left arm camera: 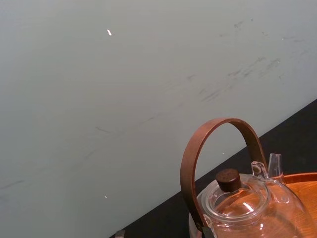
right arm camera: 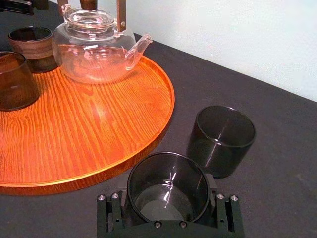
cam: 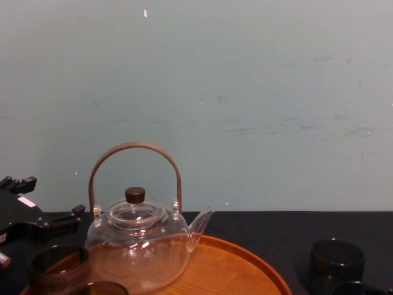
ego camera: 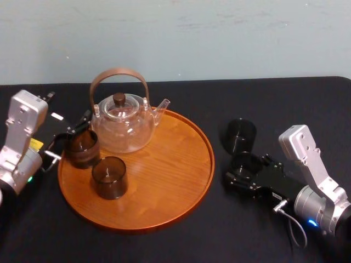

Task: Pick up the glass from the table and place it on the tray.

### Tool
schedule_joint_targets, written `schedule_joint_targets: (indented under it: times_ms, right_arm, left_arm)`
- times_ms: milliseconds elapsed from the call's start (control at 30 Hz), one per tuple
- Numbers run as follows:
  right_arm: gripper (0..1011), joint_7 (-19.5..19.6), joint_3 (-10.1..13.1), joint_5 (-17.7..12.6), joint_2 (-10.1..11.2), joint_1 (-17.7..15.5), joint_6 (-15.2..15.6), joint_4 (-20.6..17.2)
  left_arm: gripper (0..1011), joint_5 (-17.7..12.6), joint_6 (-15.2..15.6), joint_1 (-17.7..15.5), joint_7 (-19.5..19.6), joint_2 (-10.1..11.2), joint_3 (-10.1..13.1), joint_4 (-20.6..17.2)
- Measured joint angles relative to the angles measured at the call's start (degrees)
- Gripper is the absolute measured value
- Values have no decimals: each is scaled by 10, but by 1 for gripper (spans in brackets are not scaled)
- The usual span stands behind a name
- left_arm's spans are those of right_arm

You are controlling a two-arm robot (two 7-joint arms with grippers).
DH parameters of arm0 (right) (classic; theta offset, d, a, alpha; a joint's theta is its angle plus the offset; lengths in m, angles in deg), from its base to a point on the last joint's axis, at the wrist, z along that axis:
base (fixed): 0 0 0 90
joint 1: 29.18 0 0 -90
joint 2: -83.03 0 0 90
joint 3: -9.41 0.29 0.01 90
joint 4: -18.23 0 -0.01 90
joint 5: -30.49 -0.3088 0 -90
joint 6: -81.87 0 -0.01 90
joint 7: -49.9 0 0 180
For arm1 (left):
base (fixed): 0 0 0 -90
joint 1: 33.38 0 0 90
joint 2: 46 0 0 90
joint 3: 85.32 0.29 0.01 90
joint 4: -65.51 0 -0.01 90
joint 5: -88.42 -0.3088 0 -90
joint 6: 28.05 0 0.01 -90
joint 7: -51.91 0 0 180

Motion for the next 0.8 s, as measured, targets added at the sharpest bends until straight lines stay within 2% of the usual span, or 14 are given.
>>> schedule_joint_targets:
  times_ms: [800]
  right_arm:
    - [911,0,0,0,0,0,0,0]
  left_arm:
    - [1001,0,0,0,0,0,0,0]
